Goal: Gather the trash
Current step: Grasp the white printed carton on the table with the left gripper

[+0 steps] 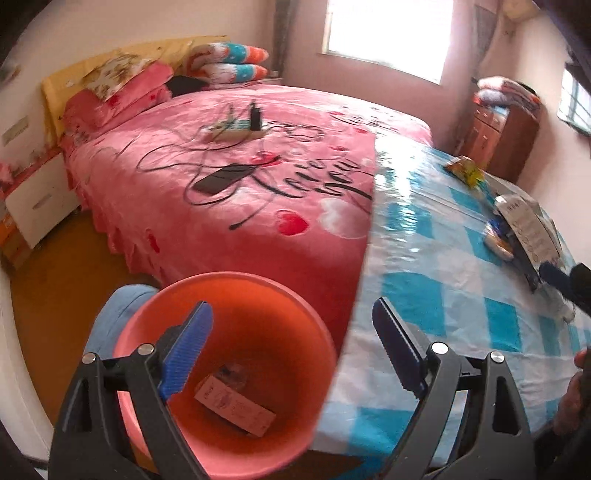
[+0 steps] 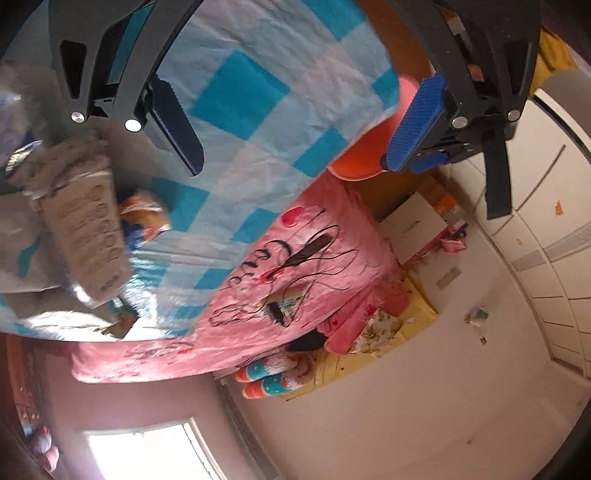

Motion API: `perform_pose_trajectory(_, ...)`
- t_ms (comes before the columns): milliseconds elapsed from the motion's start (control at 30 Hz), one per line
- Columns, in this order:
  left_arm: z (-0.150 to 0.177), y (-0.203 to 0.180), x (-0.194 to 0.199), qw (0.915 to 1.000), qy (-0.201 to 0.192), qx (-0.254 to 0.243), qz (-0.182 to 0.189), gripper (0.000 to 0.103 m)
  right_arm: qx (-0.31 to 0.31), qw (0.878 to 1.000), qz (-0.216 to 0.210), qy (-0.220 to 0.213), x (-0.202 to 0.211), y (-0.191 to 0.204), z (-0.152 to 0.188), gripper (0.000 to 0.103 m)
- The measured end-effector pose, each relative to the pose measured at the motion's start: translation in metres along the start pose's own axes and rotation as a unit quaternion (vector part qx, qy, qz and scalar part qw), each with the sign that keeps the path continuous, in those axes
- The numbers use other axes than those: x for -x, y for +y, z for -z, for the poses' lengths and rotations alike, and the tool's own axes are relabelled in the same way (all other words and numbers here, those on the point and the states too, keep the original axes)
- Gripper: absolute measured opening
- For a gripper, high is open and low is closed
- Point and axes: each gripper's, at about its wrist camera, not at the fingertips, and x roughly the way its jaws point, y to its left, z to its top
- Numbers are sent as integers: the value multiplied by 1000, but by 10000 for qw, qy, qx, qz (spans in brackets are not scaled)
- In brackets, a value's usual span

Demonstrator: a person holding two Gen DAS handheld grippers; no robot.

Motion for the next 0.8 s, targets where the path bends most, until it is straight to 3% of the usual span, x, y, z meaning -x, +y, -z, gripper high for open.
perform_pose_trajectory(367,-12,-67,4,9975,73,-388,583,89,-278,9987,387,-170,32,-40,-2,98)
perform_pose_trajectory(800,-21,-127,0,9936,283,-714,827,89,-641,9943,727,-443,75,-82,-6,98)
